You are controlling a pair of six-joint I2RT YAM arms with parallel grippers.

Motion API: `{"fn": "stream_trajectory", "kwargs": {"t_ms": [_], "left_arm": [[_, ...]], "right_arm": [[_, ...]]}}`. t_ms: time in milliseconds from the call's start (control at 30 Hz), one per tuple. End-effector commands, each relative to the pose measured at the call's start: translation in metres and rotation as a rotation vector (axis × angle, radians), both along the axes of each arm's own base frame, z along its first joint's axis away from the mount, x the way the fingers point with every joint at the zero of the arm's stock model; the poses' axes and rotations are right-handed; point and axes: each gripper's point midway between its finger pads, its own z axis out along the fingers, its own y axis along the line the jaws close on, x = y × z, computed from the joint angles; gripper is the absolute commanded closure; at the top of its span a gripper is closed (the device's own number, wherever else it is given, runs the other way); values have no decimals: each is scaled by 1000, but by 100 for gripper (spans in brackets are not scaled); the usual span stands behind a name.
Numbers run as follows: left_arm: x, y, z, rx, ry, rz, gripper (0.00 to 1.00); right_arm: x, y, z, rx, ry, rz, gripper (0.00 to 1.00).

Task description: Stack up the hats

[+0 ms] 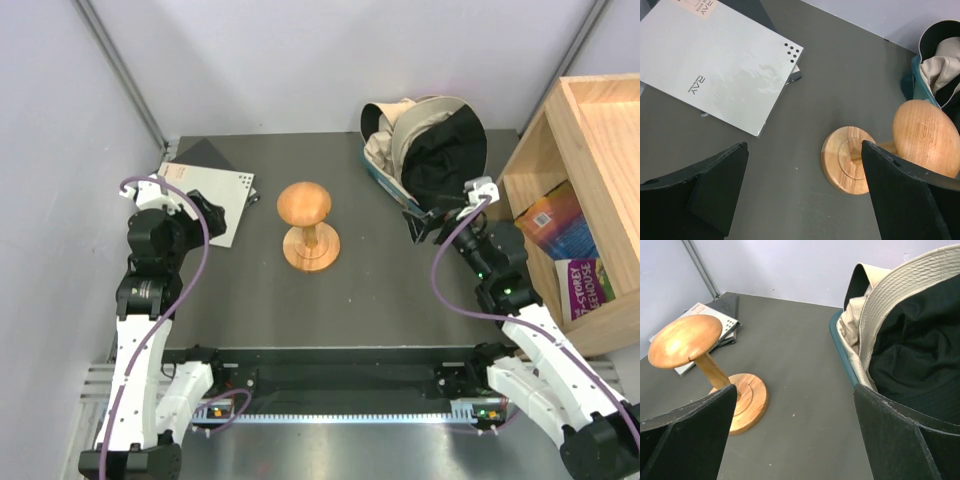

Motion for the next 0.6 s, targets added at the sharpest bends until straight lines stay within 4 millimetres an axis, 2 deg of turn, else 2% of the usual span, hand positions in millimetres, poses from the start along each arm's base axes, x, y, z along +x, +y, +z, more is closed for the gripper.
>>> {"fn": "stream_trajectory", "kwargs": {"t_ms": [0, 133, 200, 233, 267, 333, 367, 433, 467, 533, 567], "left_arm": [[-3, -6, 12, 2, -75, -37, 1], [-3, -2, 7, 53, -102, -39, 1], [-2, -1, -2, 88, -88, -51, 1], [-2, 0, -5, 95, -80, -47, 1], [-2, 0, -12, 105, -64, -54, 1], [-1, 7, -21, 121, -40, -22, 1], [-1, 8, -26, 124, -20, -19, 1], [-1, 8, -31, 123, 2, -19, 1], [-1, 8, -33, 121, 6, -18, 1], [1, 7, -33, 119, 6, -24, 1], [2, 7, -34, 118, 12, -23, 1]], "right_arm": [[-4, -6, 24, 10, -30, -28, 0], [-5, -16, 28, -11, -28, -77, 0], [-6, -21, 37, -16, -33, -102, 0], [-6, -23, 35, -28, -17, -113, 0], [-5, -28, 44, -24, -26, -139, 0], [-1, -33, 45, -30, -3, -174, 0], [2, -38, 55, -24, -13, -203, 0], [12, -37, 52, -30, 16, -218, 1], [16, -38, 61, -19, 11, -236, 0], [30, -35, 54, -24, 57, -249, 0], [36, -36, 64, -15, 49, -265, 0]]}}
